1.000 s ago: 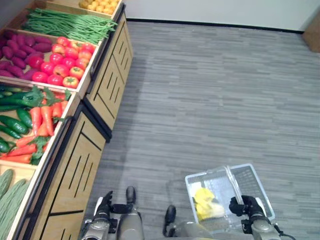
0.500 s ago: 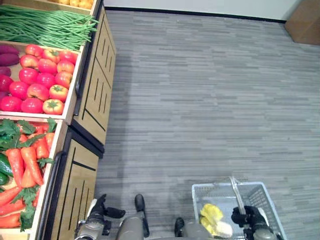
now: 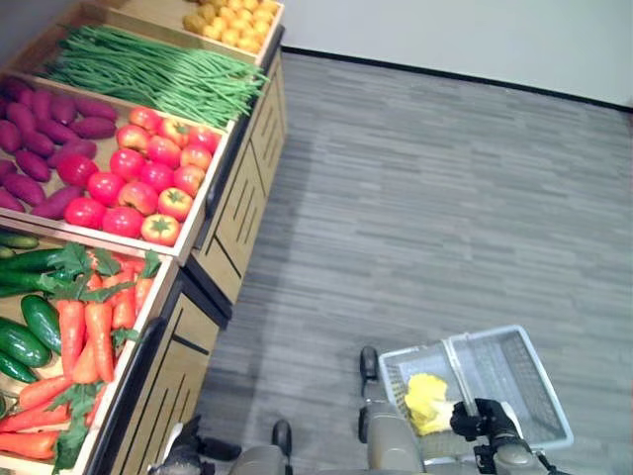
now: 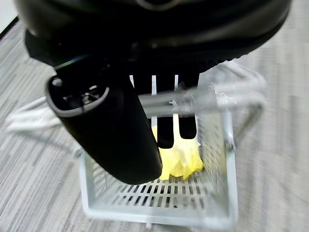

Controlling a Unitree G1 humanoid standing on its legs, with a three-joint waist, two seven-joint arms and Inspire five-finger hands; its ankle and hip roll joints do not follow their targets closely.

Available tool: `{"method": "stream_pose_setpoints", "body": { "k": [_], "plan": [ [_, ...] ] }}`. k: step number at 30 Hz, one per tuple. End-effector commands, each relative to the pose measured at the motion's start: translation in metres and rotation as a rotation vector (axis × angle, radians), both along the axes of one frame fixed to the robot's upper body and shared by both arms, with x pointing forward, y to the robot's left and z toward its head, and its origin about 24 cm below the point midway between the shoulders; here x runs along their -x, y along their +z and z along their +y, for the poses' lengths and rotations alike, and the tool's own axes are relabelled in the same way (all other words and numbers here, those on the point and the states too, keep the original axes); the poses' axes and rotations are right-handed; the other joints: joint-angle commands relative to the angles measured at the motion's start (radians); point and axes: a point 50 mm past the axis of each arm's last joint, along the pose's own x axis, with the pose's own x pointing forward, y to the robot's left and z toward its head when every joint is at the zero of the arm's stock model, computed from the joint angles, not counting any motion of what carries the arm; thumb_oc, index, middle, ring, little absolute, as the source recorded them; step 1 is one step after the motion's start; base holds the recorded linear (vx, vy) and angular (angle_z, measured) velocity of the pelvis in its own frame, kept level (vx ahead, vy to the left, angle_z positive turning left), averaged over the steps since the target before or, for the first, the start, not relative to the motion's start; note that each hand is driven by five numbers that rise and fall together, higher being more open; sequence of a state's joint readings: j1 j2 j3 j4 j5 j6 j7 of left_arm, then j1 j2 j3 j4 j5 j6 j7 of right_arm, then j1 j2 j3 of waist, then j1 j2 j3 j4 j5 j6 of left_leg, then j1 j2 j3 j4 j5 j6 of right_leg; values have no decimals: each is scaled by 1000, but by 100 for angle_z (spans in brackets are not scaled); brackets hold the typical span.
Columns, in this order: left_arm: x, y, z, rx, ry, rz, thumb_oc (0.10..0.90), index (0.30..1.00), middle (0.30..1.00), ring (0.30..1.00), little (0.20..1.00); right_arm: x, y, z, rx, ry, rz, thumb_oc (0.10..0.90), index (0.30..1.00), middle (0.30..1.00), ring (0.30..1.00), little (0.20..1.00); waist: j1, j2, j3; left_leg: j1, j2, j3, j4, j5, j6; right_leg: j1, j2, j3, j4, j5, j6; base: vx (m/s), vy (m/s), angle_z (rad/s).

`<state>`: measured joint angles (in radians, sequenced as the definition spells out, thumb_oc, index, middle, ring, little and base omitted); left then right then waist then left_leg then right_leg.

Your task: Get the vegetables into the basket

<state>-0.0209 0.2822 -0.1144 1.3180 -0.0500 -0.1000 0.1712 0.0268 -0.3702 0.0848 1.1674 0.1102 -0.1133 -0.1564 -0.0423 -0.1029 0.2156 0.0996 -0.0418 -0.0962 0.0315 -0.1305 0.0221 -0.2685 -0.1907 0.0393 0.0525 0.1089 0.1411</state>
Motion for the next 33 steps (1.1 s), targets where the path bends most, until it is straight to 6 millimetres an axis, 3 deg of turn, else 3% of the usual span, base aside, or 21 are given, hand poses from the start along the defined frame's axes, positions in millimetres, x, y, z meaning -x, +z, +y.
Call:
{"method": "stream_pose_setpoints", "body": {
  "k": [1,6,9,11,12,13,14,15,16,17,20,24,30,32,33],
  "plan": [
    [-6,6,13,-34,27,-40,900,1000,1000,1000,1000,-28,24,-32,110,21,-96,400,300,300,300,300,4,-1,-1,-78,37,62,118,15,-62,7,14,-24,52,61,45,282,-273,92],
    [-3,5,12,-32,35,-30,900,1000,1000,1000,1000,-27,27,-39,140,38,-84,400,300,300,300,300,12,11,-14,-94,90,-18,158,68,-104,40,60,-78,83,-16,-1,204,-288,40],
    [-13,6,9,-30,23,-59,900,1000,1000,1000,1000,-28,32,-46,168,36,-93,400,300,300,300,300,12,7,-1,-181,108,20,287,127,-123,77,50,-136,82,-45,-30,99,-217,83],
    [-22,9,7,-28,5,-85,900,1000,1000,1000,1000,-21,32,-50,176,7,-83,400,300,300,300,300,6,8,15,-239,138,136,332,160,-123,109,39,-189,79,-66,-43,23,-206,76],
    [-27,10,7,-30,-12,-98,900,1000,1000,1000,1000,-16,30,-52,177,-15,-70,400,300,300,300,300,-3,15,25,-254,183,223,327,175,-123,125,39,-217,75,-75,-49,-2,-117,70],
    [-28,10,7,-30,-11,-99,900,1000,1000,1000,1000,-16,30,-51,177,-15,-70,400,300,300,300,300,-4,13,22,-257,181,223,324,178,-123,123,37,-218,73,-74,-49,7,-115,100],
    [-36,13,7,-41,-38,-118,900,1000,1000,1000,1000,-4,28,-54,180,-56,-43,400,300,300,300,300,-21,29,29,-266,267,387,251,207,-128,152,31,-279,59,-91,-45,13,-59,122],
    [-36,13,7,-41,-38,-118,900,1000,1000,1000,1000,-4,28,-54,180,-56,-43,400,300,300,300,300,-21,29,29,-265,267,388,250,207,-128,153,31,-279,59,-91,-45,127,-33,151],
    [-44,15,6,-54,-69,-128,900,1000,1000,1000,1000,3,25,-53,174,-82,-31,400,300,300,300,300,-36,50,21,-261,295,507,148,218,-150,178,25,-331,55,-121,-28,148,48,133],
    [-45,16,7,-66,-82,-124,900,1000,1000,1000,1000,4,23,-51,169,-80,-27,400,300,300,300,300,-35,59,19,-274,300,534,111,252,-158,185,29,-349,51,-123,-25,217,81,136],
    [-41,16,11,-92,-84,-113,900,1000,1000,1000,1000,3,21,-47,164,-57,-12,400,300,300,300,300,-20,63,15,-282,302,514,34,316,-174,220,25,-367,51,-144,-16,198,123,47],
    [-25,12,16,-106,-83,-50,900,1000,1000,1000,1000,1,17,-39,148,-45,-8,400,300,300,300,300,-11,51,4,-262,260,500,0,284,-148,237,-6,-352,63,-135,6,171,203,-18],
    [-25,16,24,-123,-88,-48,900,1000,1000,1000,1000,-3,14,-32,134,-8,13,400,300,300,300,300,8,8,-11,-290,202,498,53,204,-109,244,-71,-321,23,-37,55,119,202,-2],
    [-27,17,27,-130,-84,-56,900,1000,1000,1000,1000,-5,12,-28,128,10,22,400,300,300,300,300,17,-1,-14,-290,180,490,59,178,-89,238,-90,-315,59,-17,66,129,249,23],
    [-27,18,31,-137,-71,-58,900,1000,1000,1000,1000,-11,13,-26,129,38,17,400,300,300,300,300,26,-2,-11,-272,164,485,53,157,-66,207,-114,-312,164,12,68,141,306,25]
  ]
}}
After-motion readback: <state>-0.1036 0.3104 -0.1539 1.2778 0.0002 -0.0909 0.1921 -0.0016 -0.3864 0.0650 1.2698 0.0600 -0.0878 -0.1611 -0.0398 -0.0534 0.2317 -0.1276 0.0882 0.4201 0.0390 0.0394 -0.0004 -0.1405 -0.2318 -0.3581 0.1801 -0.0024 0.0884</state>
